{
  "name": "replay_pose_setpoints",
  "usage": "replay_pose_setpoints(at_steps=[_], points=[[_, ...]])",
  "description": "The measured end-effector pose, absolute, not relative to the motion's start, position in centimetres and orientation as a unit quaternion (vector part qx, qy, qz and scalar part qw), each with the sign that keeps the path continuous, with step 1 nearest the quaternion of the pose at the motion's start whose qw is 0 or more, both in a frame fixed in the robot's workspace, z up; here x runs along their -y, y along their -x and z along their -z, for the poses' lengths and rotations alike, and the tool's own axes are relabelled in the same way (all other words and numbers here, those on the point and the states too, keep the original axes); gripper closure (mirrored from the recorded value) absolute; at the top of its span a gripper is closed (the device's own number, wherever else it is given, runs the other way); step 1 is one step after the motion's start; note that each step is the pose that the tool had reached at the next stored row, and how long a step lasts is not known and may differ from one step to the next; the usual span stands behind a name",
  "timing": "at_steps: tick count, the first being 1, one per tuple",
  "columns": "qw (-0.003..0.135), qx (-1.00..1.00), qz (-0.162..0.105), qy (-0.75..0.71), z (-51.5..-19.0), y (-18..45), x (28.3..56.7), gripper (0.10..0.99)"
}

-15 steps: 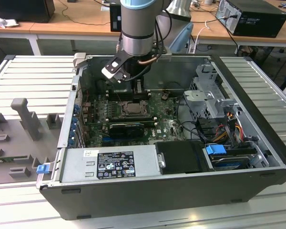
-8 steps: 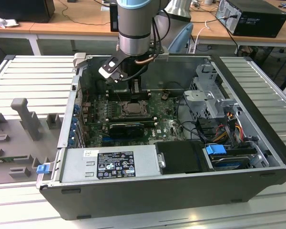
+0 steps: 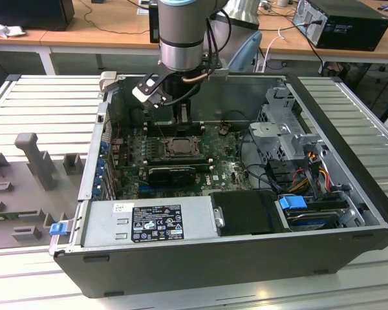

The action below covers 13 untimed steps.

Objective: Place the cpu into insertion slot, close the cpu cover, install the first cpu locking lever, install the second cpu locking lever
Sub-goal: 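Install the first cpu locking lever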

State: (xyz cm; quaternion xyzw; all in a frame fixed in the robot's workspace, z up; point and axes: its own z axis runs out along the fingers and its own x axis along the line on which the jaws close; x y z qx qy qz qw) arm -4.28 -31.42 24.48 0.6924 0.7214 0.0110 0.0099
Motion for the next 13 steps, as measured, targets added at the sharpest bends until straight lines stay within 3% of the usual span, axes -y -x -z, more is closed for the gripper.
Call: replay_pose_setpoints(at_steps=[13], points=[[0.012, -0.745, -0.009, -0.667, -27.7, 4.3, 31.4, 0.98]])
